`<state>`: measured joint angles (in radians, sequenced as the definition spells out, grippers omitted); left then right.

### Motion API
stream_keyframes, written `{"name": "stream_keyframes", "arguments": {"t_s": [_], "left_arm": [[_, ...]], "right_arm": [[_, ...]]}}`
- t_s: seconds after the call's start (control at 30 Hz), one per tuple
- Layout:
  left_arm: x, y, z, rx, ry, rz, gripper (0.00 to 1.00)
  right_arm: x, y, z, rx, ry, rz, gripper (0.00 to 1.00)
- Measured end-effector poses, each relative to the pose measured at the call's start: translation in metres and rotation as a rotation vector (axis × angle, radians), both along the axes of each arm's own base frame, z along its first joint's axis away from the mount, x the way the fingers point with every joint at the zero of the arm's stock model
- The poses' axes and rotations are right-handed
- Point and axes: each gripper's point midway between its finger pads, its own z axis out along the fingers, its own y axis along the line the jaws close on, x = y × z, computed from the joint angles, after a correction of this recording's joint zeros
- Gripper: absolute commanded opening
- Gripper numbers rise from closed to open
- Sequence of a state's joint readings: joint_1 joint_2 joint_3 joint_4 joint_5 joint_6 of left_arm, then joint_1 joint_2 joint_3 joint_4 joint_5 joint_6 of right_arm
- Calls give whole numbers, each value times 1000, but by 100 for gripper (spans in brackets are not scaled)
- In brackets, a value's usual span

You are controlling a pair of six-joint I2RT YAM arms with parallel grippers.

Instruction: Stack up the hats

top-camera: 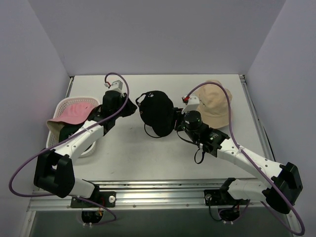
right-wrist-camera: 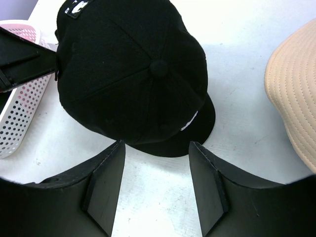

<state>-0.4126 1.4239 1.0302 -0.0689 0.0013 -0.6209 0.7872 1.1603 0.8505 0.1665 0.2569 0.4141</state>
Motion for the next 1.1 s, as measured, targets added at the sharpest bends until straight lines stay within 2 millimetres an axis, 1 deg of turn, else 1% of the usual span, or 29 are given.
{"name": "stream_keyframes", "arguments": {"t_s": [0.13, 0.2, 0.27, 0.3, 0.37, 0.4, 0.43, 0.5, 0.57, 0.7, 0.77, 0.87, 0.97, 1.03, 1.1], "left_arm": [[-4, 3, -12, 13, 24, 5, 25], [-5, 3, -14, 16, 30, 6, 26], [-5, 4, -14, 18, 32, 8, 31], [-6, 5, -14, 19, 33, 9, 38], [-8, 7, -12, 21, 32, 10, 44], [-9, 10, -8, 18, 29, 14, 49], [-10, 12, -4, 14, 23, 16, 51], [-8, 18, 10, -4, 5, 17, 55], [-2, 19, 28, -25, -23, 15, 55], [9, 6, 63, -66, -80, -37, 56], [14, -1, 67, -74, -85, -65, 56], [19, -8, 54, -68, -56, -99, 56], [23, -13, 26, -53, 9, -121, 55], [24, -14, 12, -42, 44, -121, 53], [25, -14, 4, -37, 63, -119, 50]], "right_arm": [[0, 0, 0, 0, 1, 0, 50], [0, 0, 0, 0, 1, 0, 50], [0, 0, -1, -1, 1, -1, 50], [0, 0, -1, -1, 2, -1, 50], [0, 0, -2, -3, 5, -1, 51], [-1, -1, -4, -6, 7, -1, 51], [-2, -2, -6, -10, 11, -1, 51], [-4, -4, -9, -15, 17, -1, 51], [-8, -7, -8, -12, 16, -1, 51], [-12, -12, 2, 9, -4, -1, 51], [-13, -12, 5, 16, -11, 0, 51], [-13, -12, 6, 16, -11, 0, 51], [-15, -12, 4, 11, -7, 4, 51], [-16, -12, 4, 8, -5, 5, 51], [-17, -14, 5, 8, -4, 4, 51]]}}
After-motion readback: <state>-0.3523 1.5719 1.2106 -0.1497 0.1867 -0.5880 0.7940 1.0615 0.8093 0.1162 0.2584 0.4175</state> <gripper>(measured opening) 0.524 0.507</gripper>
